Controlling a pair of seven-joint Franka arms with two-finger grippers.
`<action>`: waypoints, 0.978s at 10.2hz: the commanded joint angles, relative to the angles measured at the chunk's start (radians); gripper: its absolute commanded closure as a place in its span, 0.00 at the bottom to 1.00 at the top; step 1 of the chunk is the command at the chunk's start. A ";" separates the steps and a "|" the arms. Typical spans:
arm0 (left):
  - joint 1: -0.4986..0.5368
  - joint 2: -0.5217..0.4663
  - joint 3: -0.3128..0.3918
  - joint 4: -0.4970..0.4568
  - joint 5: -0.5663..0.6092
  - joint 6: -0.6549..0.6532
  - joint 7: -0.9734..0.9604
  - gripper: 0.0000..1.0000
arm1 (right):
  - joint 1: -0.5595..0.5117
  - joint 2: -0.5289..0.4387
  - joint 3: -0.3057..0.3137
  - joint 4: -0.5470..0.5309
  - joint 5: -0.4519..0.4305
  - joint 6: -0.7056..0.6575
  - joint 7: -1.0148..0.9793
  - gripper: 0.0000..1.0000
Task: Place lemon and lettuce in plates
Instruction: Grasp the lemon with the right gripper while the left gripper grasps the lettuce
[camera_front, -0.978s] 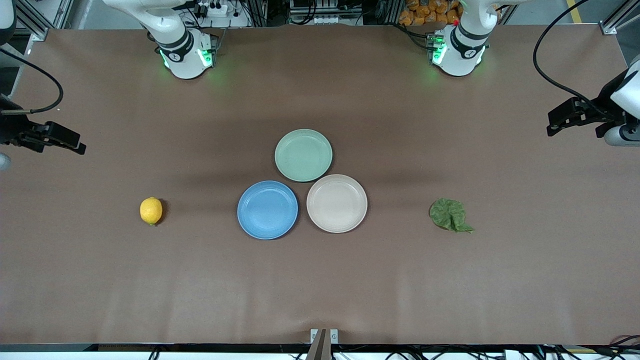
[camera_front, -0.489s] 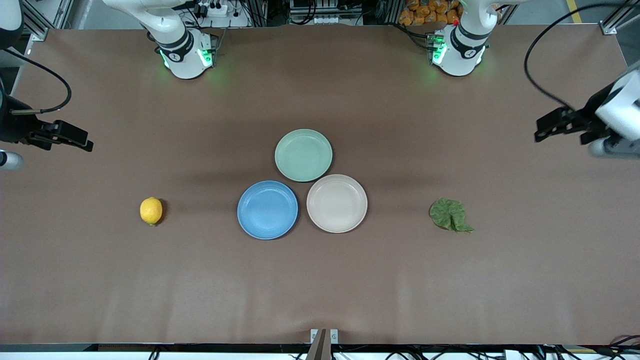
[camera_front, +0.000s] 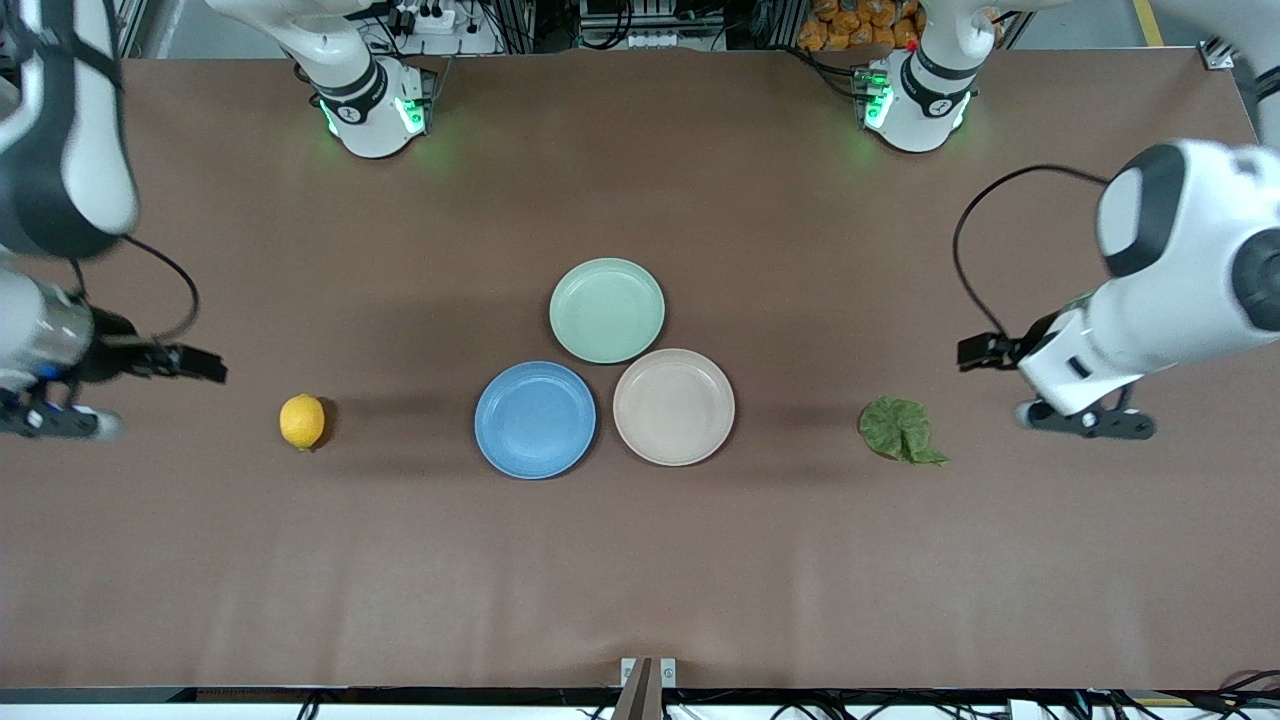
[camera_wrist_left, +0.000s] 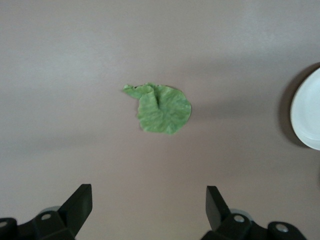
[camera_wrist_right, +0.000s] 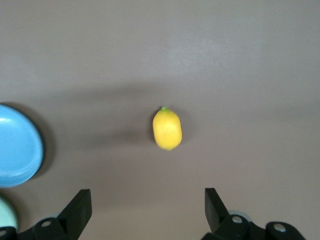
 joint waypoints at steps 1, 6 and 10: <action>-0.032 0.012 0.004 -0.170 0.018 0.224 0.007 0.00 | -0.018 0.057 0.007 -0.118 -0.025 0.214 -0.003 0.00; -0.049 0.151 0.006 -0.301 0.087 0.513 -0.047 0.00 | -0.035 0.130 0.007 -0.357 -0.022 0.603 -0.112 0.00; -0.042 0.245 0.013 -0.295 0.086 0.627 -0.053 0.00 | -0.036 0.206 0.013 -0.370 -0.009 0.657 -0.114 0.00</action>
